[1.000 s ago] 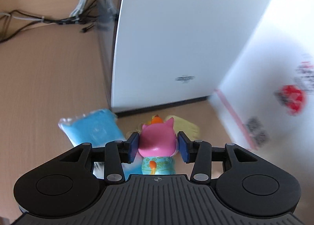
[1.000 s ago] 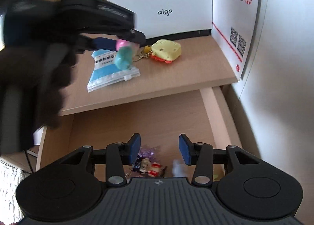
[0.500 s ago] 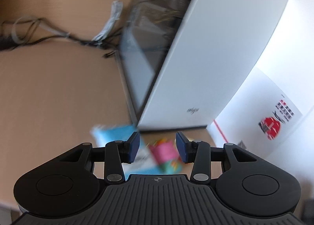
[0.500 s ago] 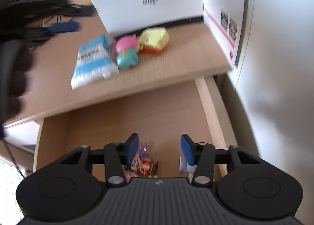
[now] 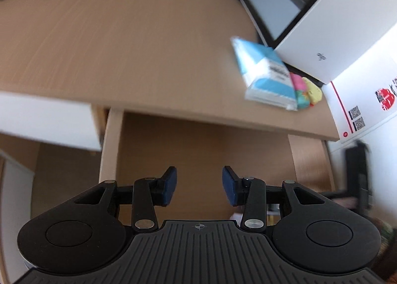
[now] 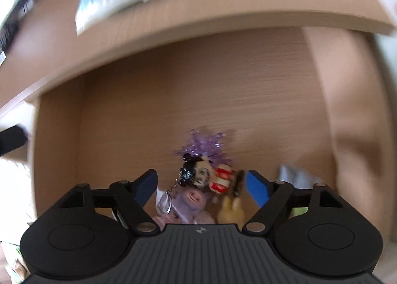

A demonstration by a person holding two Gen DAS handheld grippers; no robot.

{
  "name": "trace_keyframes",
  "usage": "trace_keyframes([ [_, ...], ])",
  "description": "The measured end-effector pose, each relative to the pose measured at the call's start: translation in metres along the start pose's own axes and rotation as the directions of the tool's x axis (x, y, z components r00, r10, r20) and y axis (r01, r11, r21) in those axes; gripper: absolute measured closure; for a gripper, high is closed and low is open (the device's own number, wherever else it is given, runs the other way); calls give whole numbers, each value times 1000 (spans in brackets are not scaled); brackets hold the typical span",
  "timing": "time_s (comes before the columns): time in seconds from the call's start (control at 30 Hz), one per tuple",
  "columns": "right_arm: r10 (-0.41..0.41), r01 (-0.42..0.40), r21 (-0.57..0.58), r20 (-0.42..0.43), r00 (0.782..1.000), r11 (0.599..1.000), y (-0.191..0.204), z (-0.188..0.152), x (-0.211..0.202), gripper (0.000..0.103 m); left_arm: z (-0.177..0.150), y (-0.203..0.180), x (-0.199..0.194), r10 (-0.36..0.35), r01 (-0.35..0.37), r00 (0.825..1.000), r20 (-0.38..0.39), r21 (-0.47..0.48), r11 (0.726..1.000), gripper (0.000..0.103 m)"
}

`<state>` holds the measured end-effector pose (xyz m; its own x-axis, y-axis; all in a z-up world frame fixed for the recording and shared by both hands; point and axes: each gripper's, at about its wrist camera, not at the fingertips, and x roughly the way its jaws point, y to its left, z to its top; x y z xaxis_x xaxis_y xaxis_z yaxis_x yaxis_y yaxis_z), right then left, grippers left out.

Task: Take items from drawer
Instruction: 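Grasp the black-haired doll keychain in the drawer with the right tool, then set the doll keychain on the desk beside the yellow keychain, right tool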

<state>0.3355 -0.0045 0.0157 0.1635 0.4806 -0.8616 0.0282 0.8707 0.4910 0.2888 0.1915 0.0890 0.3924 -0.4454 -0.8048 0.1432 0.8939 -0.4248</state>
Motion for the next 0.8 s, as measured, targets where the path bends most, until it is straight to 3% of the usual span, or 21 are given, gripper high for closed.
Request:
trace_keyframes([
  [0.1, -80, 77, -47, -69, 994, 996, 12, 8, 27, 24, -5, 14, -5, -2, 2, 1000, 2, -44, 999, 59],
  [0.13, -101, 96, -57, -85, 991, 994, 13, 9, 32, 35, -9, 24, -7, -2, 2, 1000, 0, -54, 999, 59],
  [0.2, -115, 108, -79, -92, 989, 991, 15, 8, 33, 37, -11, 31, -9, 2, -3, 1000, -8, -67, 998, 60],
  [0.33, -132, 129, -132, -17, 991, 983, 23, -3, 6, 37, -10, 31, -4, 0, -2, 1000, -26, -79, 997, 60],
  [0.43, -100, 103, -98, 43, 994, 990, 21, -15, -27, 37, -9, 26, 3, -27, 24, 999, -34, -72, 997, 61],
  [0.53, -116, 130, -102, 137, 984, 986, 22, -27, -68, 37, -7, 16, 14, -58, 55, 997, -52, -61, 997, 61],
  [0.6, -160, 191, -119, 234, 959, 974, 25, -30, -97, 37, -7, 9, 20, -83, 79, 994, -65, -55, 995, 61],
  [0.67, -206, 263, -129, 345, 916, 956, 27, -26, -124, 37, -8, 0, 25, -104, 101, 992, -74, -48, 994, 61],
  [0.8, -304, 431, -134, 528, 793, 892, 22, 6, -157, 37, -11, -13, 30, -109, 109, 988, -106, -9, 994, 61],
])
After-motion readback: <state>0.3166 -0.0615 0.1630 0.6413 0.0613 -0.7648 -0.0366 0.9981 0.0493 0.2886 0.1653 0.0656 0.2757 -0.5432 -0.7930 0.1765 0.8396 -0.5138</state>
